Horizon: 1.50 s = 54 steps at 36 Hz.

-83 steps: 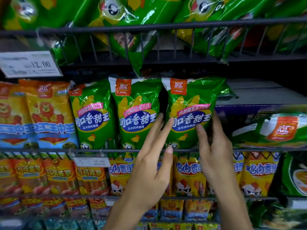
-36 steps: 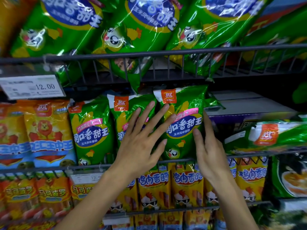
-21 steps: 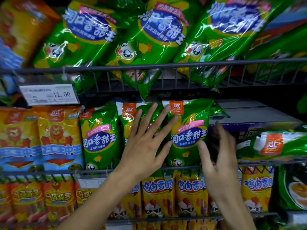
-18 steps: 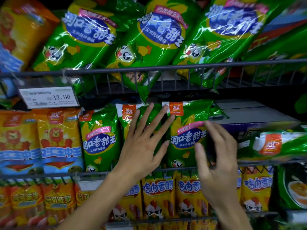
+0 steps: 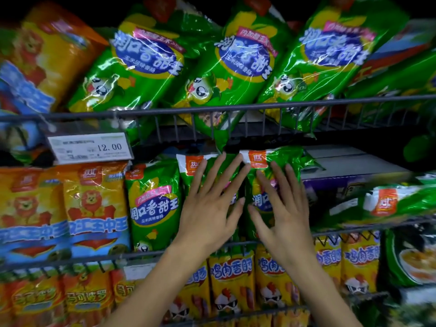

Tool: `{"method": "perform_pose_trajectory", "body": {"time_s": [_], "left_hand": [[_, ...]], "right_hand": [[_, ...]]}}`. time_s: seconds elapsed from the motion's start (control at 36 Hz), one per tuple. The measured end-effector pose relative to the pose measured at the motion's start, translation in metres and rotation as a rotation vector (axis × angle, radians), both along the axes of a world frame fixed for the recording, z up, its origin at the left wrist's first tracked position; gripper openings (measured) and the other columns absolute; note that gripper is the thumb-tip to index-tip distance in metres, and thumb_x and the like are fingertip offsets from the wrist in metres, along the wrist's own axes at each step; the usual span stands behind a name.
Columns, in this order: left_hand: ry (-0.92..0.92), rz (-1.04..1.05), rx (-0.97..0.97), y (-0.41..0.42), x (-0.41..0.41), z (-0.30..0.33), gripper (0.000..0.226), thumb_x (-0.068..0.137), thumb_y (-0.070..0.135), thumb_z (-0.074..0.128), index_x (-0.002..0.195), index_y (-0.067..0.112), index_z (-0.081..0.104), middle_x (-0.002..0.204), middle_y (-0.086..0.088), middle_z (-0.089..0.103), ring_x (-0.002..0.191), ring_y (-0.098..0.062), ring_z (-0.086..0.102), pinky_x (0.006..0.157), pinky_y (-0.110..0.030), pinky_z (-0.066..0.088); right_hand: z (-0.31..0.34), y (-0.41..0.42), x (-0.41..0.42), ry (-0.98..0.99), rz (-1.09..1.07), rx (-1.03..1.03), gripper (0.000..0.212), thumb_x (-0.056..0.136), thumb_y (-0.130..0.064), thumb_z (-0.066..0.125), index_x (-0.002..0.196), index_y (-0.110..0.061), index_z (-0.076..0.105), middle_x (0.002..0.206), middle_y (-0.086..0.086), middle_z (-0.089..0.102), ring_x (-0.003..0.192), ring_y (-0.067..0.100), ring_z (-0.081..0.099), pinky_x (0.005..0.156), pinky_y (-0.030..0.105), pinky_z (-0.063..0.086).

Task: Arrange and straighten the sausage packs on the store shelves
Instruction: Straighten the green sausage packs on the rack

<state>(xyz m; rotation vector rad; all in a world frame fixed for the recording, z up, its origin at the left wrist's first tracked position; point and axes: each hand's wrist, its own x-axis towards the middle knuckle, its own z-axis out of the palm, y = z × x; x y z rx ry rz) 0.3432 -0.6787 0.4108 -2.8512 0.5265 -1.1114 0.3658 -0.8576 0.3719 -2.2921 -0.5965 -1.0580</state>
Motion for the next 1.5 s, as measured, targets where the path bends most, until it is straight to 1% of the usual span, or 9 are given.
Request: {"method": "perform_pose_trajectory", "body": {"time_s": [0.39, 0.56, 0.67, 0.83, 0.97, 1.14, 1.19, 1.31, 1.5], "left_hand": [[0.005, -0.08, -0.09, 0.009, -0.001, -0.006, 0.067, 0.107, 0.048, 0.039, 0.163, 0.034, 0.005, 0.171, 0.004, -0.01, 0.157, -0.026, -0.012, 0.126, -0.052, -0.006], [0.037, -0.343, -0.415, 0.001, -0.015, -0.014, 0.058, 0.104, 0.028, 0.057, 0.157, 0.03, 0.034, 0.17, 0.011, 0.013, 0.158, -0.02, -0.001, 0.128, -0.051, 0.002], [0.066, -0.421, -0.491, -0.021, -0.029, -0.028, 0.053, 0.103, 0.025, 0.06, 0.153, 0.029, 0.042, 0.165, 0.014, 0.025, 0.156, -0.017, 0.014, 0.127, -0.042, 0.016], [0.142, -0.45, -0.527, -0.069, -0.037, -0.043, 0.05, 0.103, 0.03, 0.055, 0.152, 0.031, 0.044, 0.158, 0.018, 0.034, 0.15, -0.01, 0.029, 0.122, -0.018, 0.017], [0.2, -0.405, -0.595, -0.122, -0.036, -0.046, 0.054, 0.102, 0.034, 0.057, 0.153, 0.041, 0.038, 0.152, 0.035, 0.032, 0.145, 0.004, 0.031, 0.116, -0.008, 0.018], [0.253, -0.265, -0.773, -0.184, -0.033, -0.047, 0.067, 0.094, 0.04, 0.065, 0.141, 0.071, 0.027, 0.143, 0.05, 0.03, 0.137, 0.018, 0.03, 0.103, 0.004, 0.021], [0.264, -0.206, -0.847, -0.197, -0.032, -0.048, 0.066, 0.089, 0.049, 0.065, 0.134, 0.078, 0.026, 0.141, 0.049, 0.034, 0.134, 0.019, 0.035, 0.104, 0.0, 0.03], [0.285, -0.123, -0.994, -0.211, -0.025, -0.053, 0.068, 0.088, 0.056, 0.07, 0.149, 0.038, 0.044, 0.148, 0.019, 0.05, 0.137, -0.002, 0.047, 0.113, -0.041, 0.045], [0.27, -0.071, -1.013, -0.218, -0.017, -0.048, 0.054, 0.087, 0.043, 0.074, 0.136, 0.04, 0.053, 0.133, 0.022, 0.061, 0.128, 0.001, 0.054, 0.11, -0.032, 0.045]], "right_hand": [[-0.009, 0.004, -0.028, 0.036, -0.028, 0.037, 0.069, 0.096, -0.037, 0.062, 0.157, -0.024, 0.033, 0.169, -0.004, 0.016, 0.157, 0.026, 0.004, 0.124, 0.058, 0.013], [-0.021, -0.021, -0.062, 0.103, 0.035, 0.158, 0.055, 0.097, -0.03, 0.062, 0.149, -0.027, 0.045, 0.159, -0.017, 0.034, 0.154, 0.014, 0.018, 0.126, 0.032, 0.017], [-0.034, -0.048, -0.079, 0.116, 0.023, 0.272, 0.042, 0.095, -0.027, 0.061, 0.137, -0.028, 0.058, 0.147, -0.02, 0.048, 0.147, 0.01, 0.035, 0.12, 0.021, 0.023], [-0.052, -0.103, -0.079, 0.117, -0.018, 0.396, 0.035, 0.093, -0.017, 0.066, 0.127, -0.023, 0.066, 0.138, -0.018, 0.057, 0.134, 0.007, 0.05, 0.111, 0.032, 0.04], [-0.051, -0.157, -0.068, 0.129, -0.026, 0.446, 0.036, 0.094, -0.016, 0.07, 0.126, -0.031, 0.063, 0.136, -0.023, 0.054, 0.131, -0.008, 0.047, 0.106, 0.007, 0.033], [-0.05, -0.221, -0.053, 0.218, 0.081, 0.55, 0.049, 0.094, -0.015, 0.067, 0.138, -0.03, 0.055, 0.141, -0.016, 0.056, 0.136, 0.005, 0.048, 0.111, 0.024, 0.04], [-0.049, -0.234, -0.049, 0.261, 0.136, 0.566, 0.052, 0.093, -0.017, 0.066, 0.14, -0.035, 0.052, 0.143, -0.017, 0.054, 0.136, 0.005, 0.047, 0.111, 0.027, 0.042], [-0.045, -0.246, -0.04, 0.33, 0.238, 0.579, 0.051, 0.093, -0.028, 0.064, 0.141, -0.039, 0.05, 0.144, -0.019, 0.053, 0.137, 0.004, 0.046, 0.113, 0.043, 0.043], [-0.034, -0.244, -0.036, 0.422, 0.347, 0.524, 0.055, 0.095, -0.036, 0.061, 0.147, -0.039, 0.046, 0.147, -0.027, 0.047, 0.139, -0.005, 0.04, 0.114, 0.031, 0.039]]}}
